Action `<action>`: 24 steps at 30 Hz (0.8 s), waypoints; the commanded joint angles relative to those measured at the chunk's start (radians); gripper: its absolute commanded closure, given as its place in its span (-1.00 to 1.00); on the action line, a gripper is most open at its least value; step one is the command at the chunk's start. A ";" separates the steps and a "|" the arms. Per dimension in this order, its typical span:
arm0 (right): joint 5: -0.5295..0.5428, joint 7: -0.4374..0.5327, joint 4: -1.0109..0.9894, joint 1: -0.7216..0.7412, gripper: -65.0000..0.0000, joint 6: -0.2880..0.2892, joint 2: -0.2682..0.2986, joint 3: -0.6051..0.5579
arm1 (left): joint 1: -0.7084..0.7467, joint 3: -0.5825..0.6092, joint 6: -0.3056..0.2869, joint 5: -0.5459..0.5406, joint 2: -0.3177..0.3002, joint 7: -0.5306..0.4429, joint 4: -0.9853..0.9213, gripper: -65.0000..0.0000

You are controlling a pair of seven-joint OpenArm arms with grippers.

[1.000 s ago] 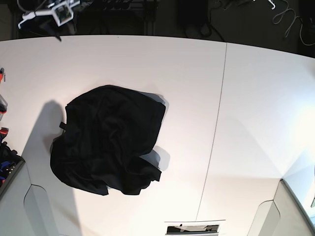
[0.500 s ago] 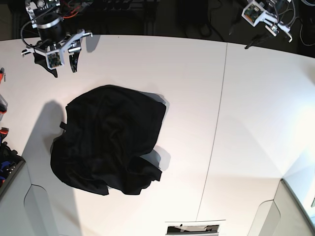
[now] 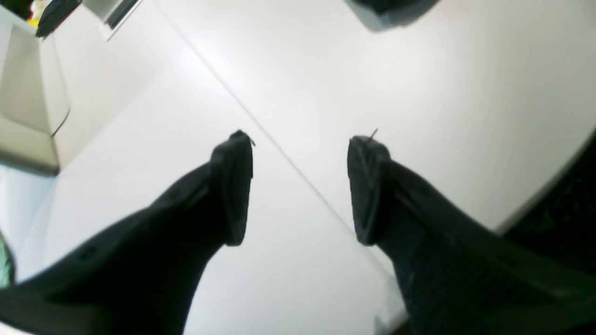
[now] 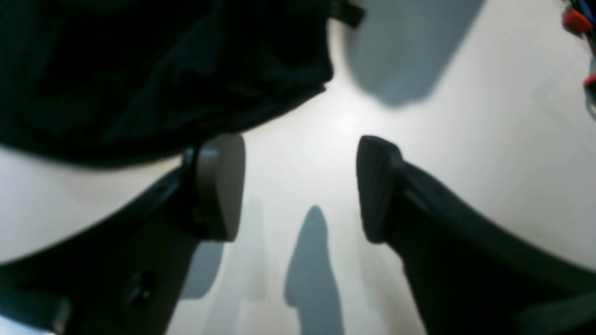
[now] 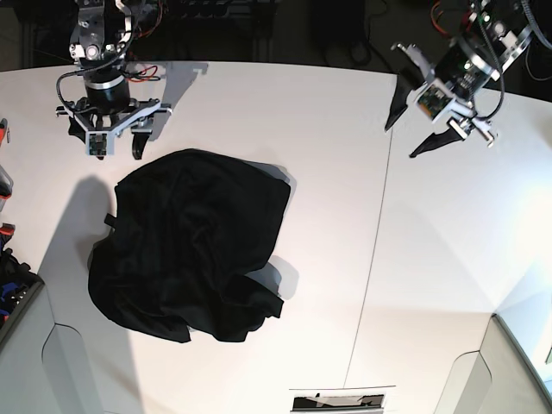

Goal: Layout the t-shirt on the table in an organized manner, then fold the t-shirt properly
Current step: 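Move both grippers toward the black t-shirt and grasp its edges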

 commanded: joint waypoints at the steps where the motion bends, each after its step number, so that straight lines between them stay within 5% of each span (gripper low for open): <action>1: -0.005 0.022 0.003 0.021 -0.16 -0.006 -0.005 0.020 | -0.037 0.022 0.008 -0.004 -0.011 -0.020 -0.007 -0.10; 11: -0.005 -0.027 -0.104 0.180 -0.16 -0.002 -0.033 0.080 | -0.301 0.269 0.008 -0.003 0.004 -0.019 -0.139 -0.10; 24: -0.005 -0.097 -0.251 0.309 -0.16 0.043 -0.032 0.080 | -0.476 0.364 -0.003 -0.030 0.149 -0.019 -0.257 -0.10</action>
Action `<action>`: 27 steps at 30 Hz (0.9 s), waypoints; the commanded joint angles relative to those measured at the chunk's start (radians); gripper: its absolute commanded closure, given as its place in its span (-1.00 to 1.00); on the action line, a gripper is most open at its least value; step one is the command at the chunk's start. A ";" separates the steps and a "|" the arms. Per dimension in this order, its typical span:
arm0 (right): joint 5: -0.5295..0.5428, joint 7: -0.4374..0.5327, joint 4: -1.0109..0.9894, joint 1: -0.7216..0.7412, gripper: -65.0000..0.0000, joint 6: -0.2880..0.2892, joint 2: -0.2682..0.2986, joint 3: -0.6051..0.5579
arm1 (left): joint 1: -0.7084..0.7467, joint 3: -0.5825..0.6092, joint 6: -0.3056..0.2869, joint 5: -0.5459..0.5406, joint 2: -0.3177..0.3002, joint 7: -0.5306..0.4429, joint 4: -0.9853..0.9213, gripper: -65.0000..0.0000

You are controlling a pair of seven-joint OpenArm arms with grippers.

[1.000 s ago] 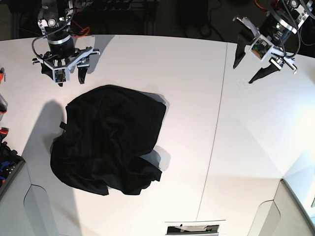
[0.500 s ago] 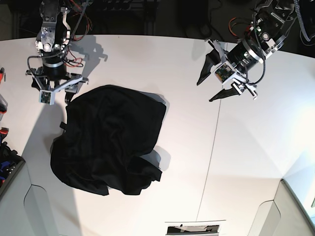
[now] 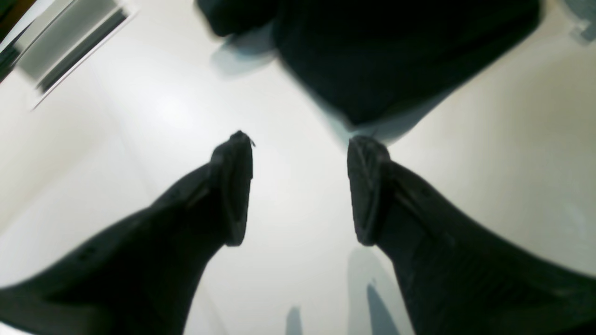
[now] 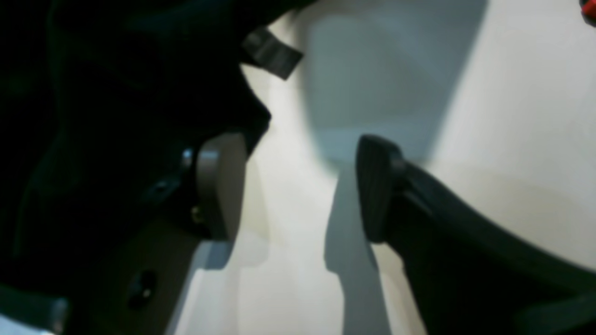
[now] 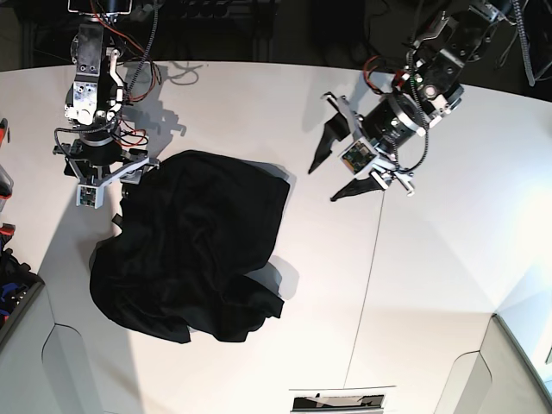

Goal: Layout the t-shirt on the table in an organized manner, then fold the t-shirt properly
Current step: 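Move both grippers toward the black t-shirt and grasp its edges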

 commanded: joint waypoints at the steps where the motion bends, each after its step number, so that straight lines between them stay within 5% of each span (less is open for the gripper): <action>1: -0.003 -0.003 0.008 0.014 -0.16 0.002 0.005 0.003 | -0.028 0.006 0.006 -0.005 0.003 -0.025 0.002 -0.10; 13: -0.004 -0.010 0.008 0.013 -0.15 0.002 0.005 0.003 | -0.227 0.135 0.006 -0.004 0.184 -0.025 -0.291 -0.10; 20: -0.005 -0.009 0.008 0.013 -0.15 -0.004 0.005 0.003 | -0.270 0.136 0.005 0.057 0.220 -0.026 -0.393 -0.09; 27: -0.017 0.009 0.008 0.013 0.19 0.006 0.005 0.003 | -0.270 0.149 0.005 0.060 0.220 -0.054 -0.411 0.78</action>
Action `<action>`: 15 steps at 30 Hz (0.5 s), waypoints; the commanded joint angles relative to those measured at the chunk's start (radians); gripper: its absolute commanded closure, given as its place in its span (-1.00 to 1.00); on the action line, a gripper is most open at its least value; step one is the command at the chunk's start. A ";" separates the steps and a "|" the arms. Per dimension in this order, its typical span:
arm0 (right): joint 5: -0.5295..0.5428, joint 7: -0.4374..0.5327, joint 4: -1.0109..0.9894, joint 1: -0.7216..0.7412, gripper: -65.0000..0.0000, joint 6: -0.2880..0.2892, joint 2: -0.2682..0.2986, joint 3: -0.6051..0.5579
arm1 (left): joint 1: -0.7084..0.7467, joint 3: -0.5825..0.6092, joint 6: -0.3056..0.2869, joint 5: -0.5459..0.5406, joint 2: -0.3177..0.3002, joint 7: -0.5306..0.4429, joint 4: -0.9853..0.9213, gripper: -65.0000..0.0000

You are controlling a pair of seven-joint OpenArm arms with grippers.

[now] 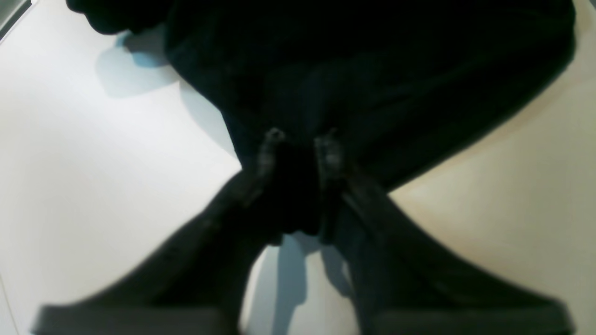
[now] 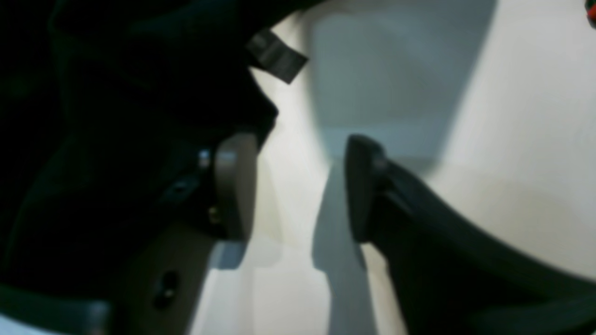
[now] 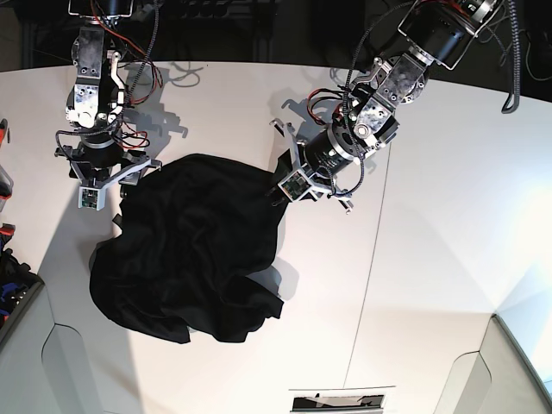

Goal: Layout the t-shirt on the table in an organized manner, then fold the t-shirt properly
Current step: 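Move both grippers toward the black t-shirt and grasp its edges, then lift the black t-shirt off the table with both grippers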

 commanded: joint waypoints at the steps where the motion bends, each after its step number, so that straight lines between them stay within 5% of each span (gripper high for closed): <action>1: -0.024 0.014 0.011 0.011 0.26 0.014 0.005 0.003 | -0.015 -0.004 0.006 -0.001 -0.003 -0.024 0.010 0.89; 9: -0.051 0.027 0.011 0.011 0.96 0.055 0.005 0.002 | -0.015 -0.004 0.006 -0.001 -0.003 -0.040 0.010 1.00; 15: -0.035 0.009 0.064 0.010 1.00 0.055 0.005 0.003 | -0.015 -0.004 0.011 -0.001 -0.017 -0.055 0.017 1.00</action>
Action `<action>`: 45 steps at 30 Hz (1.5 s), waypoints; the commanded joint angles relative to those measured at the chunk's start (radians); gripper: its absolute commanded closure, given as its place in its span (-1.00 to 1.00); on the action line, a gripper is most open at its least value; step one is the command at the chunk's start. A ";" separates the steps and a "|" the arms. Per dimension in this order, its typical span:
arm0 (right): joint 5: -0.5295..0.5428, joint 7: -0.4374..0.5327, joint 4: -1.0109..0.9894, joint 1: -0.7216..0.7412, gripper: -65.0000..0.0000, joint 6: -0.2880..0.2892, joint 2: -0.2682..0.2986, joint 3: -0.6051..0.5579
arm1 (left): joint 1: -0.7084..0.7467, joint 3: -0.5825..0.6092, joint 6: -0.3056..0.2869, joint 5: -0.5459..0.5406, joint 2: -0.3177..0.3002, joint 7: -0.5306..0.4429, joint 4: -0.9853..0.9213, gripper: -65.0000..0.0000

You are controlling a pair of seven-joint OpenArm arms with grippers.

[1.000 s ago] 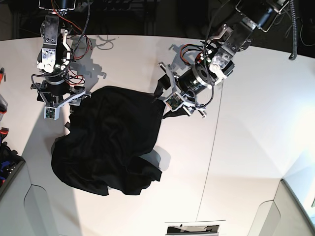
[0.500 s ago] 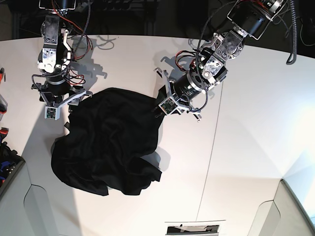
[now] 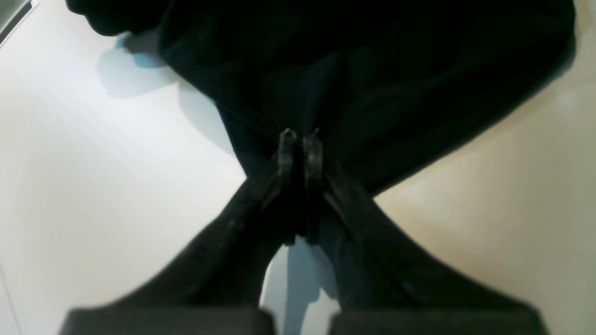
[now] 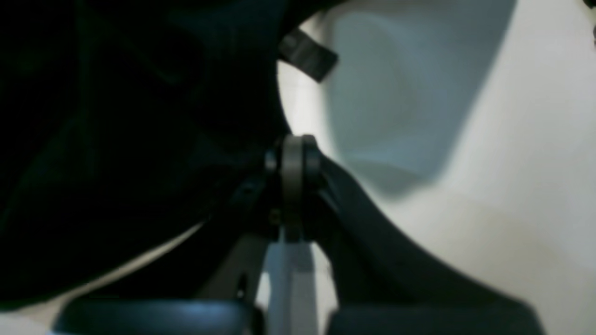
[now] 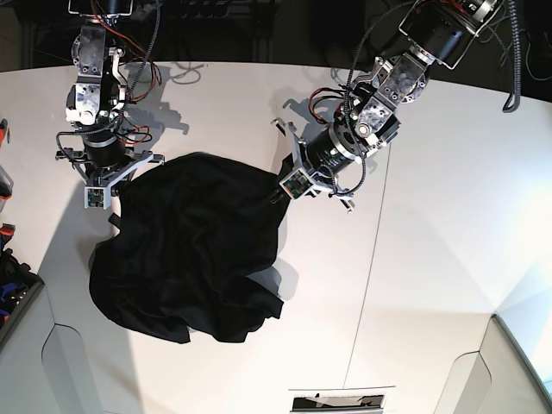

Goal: Layout the t-shirt on the table in an organized manner, then fold the t-shirt properly
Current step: 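Lift the black t-shirt off the table with both grippers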

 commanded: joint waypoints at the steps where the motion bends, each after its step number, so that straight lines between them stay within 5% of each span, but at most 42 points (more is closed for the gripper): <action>1: 0.012 0.013 0.050 0.016 1.00 -0.001 0.006 0.003 | -0.016 -0.004 0.018 -0.002 -0.013 -0.035 0.026 1.00; 6: 0.027 -0.095 0.216 0.016 1.00 -0.002 0.009 0.003 | -0.016 -0.017 0.094 -0.002 -0.071 -0.045 0.143 1.00; 21: 0.011 -0.260 0.378 0.016 1.00 -0.004 0.011 0.003 | -0.012 -0.079 0.095 -0.002 -0.203 0.062 0.464 1.00; 29: 0.039 -0.252 0.375 0.017 1.00 -0.038 0.011 0.027 | 0.088 -0.185 0.093 -0.040 -0.283 0.146 0.660 1.00; 37: 0.154 -0.214 0.245 0.017 0.42 0.069 0.005 0.025 | 0.203 -0.185 0.094 -0.025 -0.299 0.267 0.849 1.00; 45: 0.127 -0.129 0.103 0.068 -0.05 0.039 0.006 0.026 | 0.203 -0.185 0.095 0.070 -0.299 0.359 0.848 1.00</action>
